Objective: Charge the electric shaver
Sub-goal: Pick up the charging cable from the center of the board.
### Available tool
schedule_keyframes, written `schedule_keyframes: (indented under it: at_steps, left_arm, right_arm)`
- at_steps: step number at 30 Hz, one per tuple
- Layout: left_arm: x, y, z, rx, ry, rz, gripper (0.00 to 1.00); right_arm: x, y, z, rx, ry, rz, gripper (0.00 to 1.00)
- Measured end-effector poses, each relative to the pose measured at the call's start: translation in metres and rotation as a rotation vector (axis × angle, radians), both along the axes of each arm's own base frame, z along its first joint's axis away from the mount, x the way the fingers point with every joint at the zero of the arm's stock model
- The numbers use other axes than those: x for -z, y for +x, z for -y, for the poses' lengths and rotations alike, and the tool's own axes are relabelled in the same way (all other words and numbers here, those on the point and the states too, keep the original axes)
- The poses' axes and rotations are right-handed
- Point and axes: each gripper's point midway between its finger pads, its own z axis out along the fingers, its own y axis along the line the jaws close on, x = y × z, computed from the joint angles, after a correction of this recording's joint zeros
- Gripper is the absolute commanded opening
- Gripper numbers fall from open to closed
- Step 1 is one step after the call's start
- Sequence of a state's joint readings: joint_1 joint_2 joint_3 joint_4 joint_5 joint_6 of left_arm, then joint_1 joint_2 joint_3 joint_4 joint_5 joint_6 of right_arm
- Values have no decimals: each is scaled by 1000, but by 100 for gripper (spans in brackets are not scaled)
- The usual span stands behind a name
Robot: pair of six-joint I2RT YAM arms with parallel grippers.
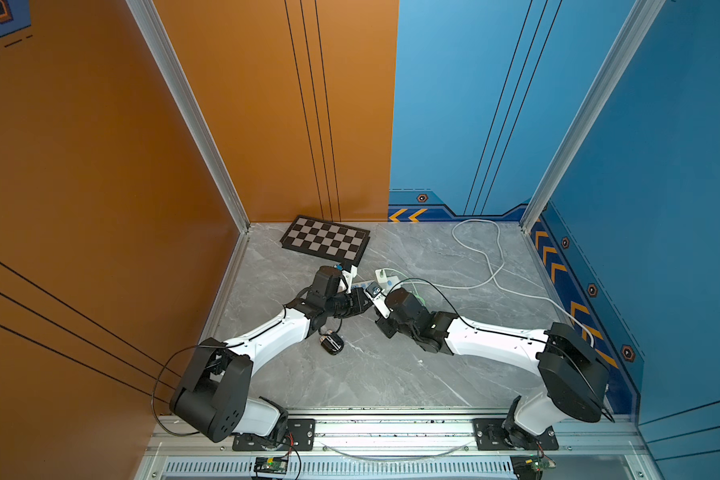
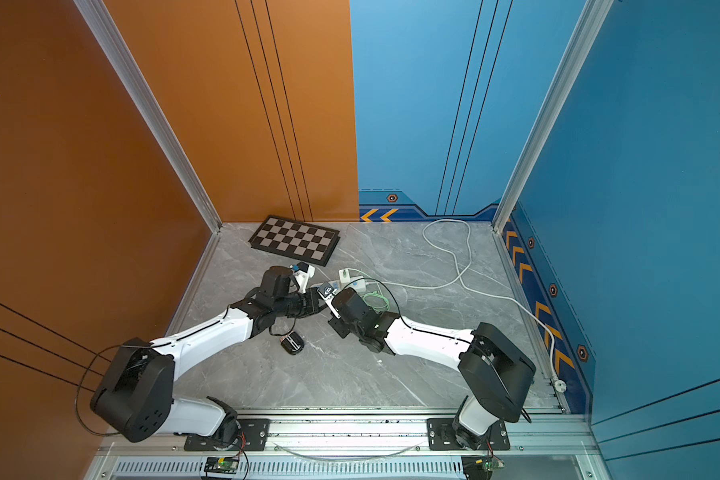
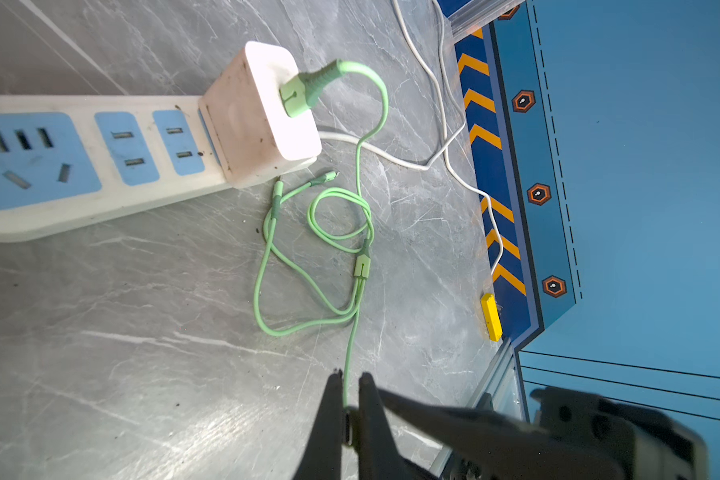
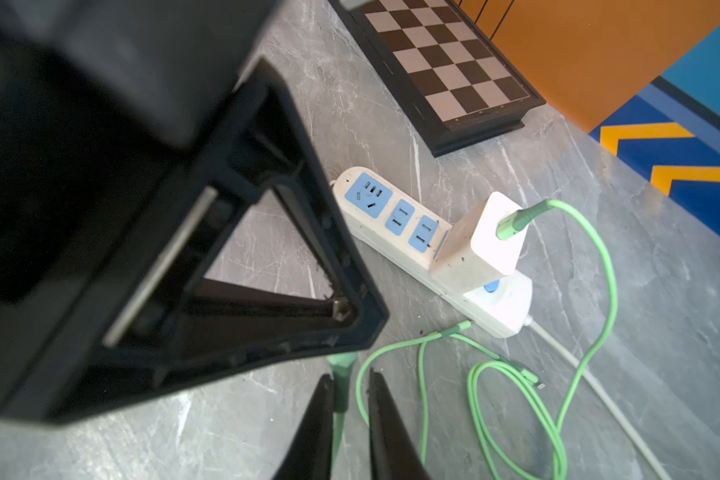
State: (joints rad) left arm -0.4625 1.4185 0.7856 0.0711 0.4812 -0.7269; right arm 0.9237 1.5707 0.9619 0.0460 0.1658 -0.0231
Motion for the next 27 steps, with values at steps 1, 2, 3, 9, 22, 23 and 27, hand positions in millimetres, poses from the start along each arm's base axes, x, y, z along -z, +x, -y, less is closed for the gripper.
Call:
schedule_keyframes:
  at_steps: [1,2,3,9,22,23,27]
  left_arm:
    - [2,-1,-1,0,2,-5,0]
    - [5,-2,-2,0,6,-10,0]
    - [8,-3,-4,-2,10,-19,0]
    - [11,-4,-7,0,15,-28,0]
    - [7,-2,-11,5,1,-19,0]
    - [5,-3,-10,9,-3,-17,0]
    - [0,-5,-9,18,-13,-3,0]
  right_arm:
    - [-3,2,4,5,16,-4,27]
    - [-8,5,8,13,37,-11,28]
    - [-13,7,13,21,57,-14,28]
    - [-30,10,25,15,155,-55,29]
    - [-10,-7,16,-87,206,-190,30]
    - [-6,-6,17,-92,212,-212,30]
    - [12,-6,17,-109,219,-287,30]
